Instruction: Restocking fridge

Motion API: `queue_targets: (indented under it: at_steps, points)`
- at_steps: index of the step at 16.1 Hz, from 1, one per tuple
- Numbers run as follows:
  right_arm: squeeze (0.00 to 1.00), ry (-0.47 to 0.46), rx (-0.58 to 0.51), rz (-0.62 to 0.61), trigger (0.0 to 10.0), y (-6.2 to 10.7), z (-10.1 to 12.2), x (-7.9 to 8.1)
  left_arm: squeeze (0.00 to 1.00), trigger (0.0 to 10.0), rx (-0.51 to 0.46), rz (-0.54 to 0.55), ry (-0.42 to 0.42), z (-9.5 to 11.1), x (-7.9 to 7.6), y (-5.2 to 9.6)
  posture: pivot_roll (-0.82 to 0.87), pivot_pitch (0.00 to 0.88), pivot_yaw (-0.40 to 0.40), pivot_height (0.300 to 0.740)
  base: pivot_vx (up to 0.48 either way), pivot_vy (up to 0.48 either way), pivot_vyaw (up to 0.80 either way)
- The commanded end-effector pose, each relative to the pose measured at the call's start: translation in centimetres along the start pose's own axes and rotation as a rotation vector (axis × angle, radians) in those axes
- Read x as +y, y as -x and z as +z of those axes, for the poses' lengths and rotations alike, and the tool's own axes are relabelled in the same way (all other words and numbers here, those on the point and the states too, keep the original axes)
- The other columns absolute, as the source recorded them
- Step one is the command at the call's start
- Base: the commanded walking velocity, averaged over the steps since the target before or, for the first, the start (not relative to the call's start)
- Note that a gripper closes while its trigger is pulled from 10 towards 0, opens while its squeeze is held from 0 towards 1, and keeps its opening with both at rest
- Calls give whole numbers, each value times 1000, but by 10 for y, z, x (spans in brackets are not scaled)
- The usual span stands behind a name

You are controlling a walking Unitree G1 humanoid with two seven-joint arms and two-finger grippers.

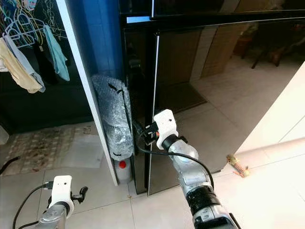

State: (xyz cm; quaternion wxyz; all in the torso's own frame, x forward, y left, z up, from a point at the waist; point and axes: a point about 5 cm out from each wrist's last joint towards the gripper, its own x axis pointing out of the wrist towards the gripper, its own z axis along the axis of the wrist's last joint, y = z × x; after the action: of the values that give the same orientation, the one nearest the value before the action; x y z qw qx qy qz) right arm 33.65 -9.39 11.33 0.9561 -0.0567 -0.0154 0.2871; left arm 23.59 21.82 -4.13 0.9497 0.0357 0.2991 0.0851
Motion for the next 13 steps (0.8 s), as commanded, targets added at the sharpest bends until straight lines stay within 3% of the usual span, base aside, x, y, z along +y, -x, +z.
queue_targets:
  at_steps: [1, 13]
  points:
    - [0, 24, -35, 22, 10000, -8, 10, 2, 0, 10000, 18, 11, 11, -3, 2, 0, -127, 0, -18, 740, 0, 0, 0]
    - [0, -6, -89, 69, 10000, -39, 32, 8, 0, 10000, 10, 22, 22, -1, 6, 0, -96, 0, -29, 740, 0, 0, 0]
